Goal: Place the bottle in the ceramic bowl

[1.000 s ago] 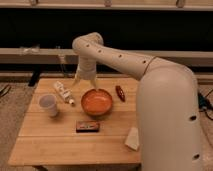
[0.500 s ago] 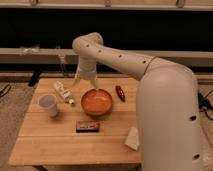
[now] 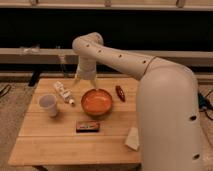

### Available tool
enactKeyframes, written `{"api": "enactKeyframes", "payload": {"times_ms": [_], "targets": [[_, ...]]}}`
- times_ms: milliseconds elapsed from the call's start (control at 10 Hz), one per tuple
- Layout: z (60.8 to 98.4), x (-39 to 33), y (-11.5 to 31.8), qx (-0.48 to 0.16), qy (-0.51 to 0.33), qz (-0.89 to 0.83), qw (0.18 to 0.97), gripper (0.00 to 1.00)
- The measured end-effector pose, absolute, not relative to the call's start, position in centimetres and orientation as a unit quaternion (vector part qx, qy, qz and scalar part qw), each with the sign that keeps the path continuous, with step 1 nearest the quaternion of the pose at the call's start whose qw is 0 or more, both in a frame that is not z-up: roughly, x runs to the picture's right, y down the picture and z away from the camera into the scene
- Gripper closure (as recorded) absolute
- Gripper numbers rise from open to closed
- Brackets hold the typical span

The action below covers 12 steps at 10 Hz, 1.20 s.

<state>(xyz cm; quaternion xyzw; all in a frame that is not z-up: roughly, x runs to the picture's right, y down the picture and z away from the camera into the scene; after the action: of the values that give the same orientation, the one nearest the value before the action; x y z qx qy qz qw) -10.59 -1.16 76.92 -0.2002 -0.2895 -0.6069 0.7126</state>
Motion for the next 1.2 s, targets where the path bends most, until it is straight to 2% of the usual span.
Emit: {"api": "enactKeyframes", "payload": {"times_ms": [1200], "targets": [[77.26,-10.44,-1.37,-0.208,-0.288,-0.615,0.704,0.2]]}}
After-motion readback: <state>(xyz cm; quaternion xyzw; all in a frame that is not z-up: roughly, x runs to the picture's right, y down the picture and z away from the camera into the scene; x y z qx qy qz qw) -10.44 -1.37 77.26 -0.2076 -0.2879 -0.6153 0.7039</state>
